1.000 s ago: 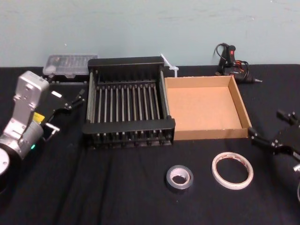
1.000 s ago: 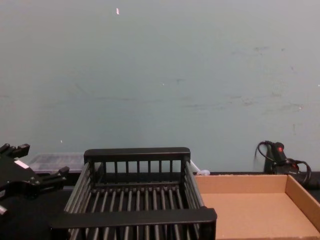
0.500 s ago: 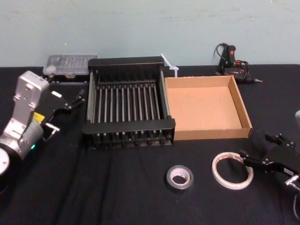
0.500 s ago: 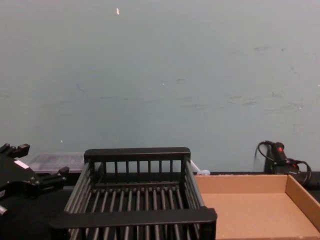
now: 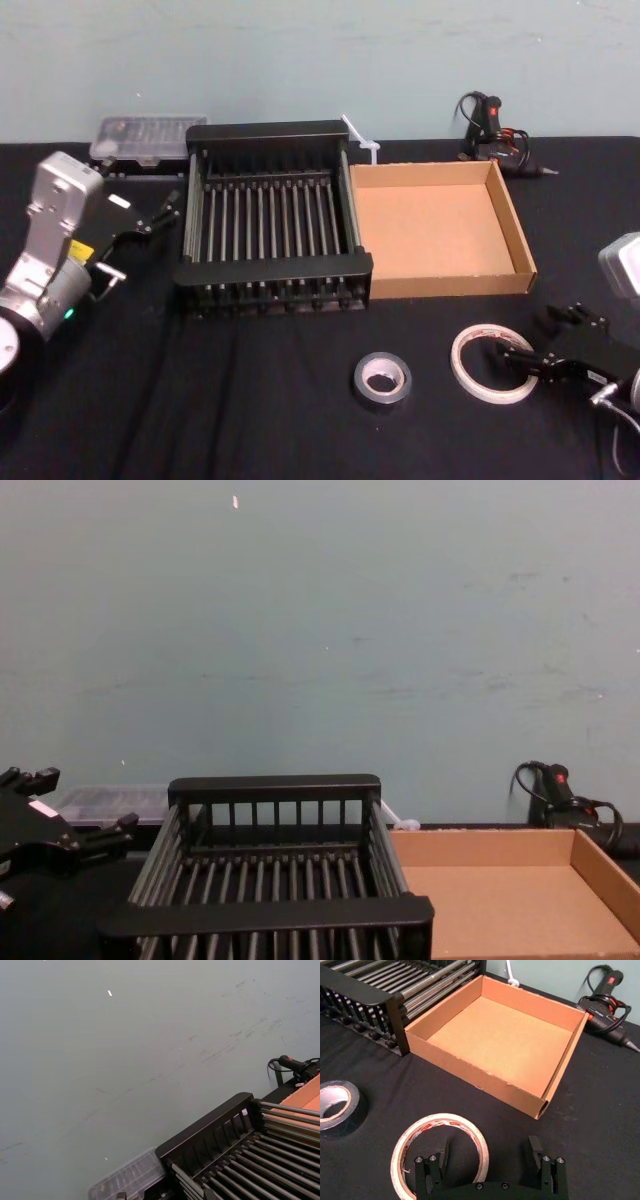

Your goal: Pick up the white tape and place it into the black box , Pick up the silver tape and place it into the brown box.

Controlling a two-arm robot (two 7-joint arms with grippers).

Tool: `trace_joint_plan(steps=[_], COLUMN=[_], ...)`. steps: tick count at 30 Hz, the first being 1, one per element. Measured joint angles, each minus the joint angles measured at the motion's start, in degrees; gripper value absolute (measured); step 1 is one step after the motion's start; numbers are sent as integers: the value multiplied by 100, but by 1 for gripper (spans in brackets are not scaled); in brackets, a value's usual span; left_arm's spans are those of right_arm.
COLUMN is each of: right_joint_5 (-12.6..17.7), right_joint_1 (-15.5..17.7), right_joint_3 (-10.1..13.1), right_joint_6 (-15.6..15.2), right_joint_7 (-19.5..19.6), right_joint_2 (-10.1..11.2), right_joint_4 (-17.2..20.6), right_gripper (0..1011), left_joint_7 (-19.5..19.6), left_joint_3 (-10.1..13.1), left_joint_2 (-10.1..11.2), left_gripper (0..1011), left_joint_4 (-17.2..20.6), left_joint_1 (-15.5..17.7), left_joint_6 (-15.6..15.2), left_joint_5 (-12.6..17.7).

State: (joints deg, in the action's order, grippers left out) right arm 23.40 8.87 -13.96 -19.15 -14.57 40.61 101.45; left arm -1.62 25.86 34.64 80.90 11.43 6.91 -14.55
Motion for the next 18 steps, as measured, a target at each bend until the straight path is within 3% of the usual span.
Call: trace_joint_plan(steps=[18], right_joint_5=[-259], right_joint_1=[-155], right_joint_3=[5], right_joint_6=[-145], right_joint_7=[-213], right_joint_2=[-238], right_joint_4=[-255], right_gripper=[1002], left_joint_7=[0], left_joint_3=[0], left_joint_2=[0], left_gripper=[1001], left_joint_4=[0], left_joint_1=[0], left_joint_6=[0], left_joint_5=[0])
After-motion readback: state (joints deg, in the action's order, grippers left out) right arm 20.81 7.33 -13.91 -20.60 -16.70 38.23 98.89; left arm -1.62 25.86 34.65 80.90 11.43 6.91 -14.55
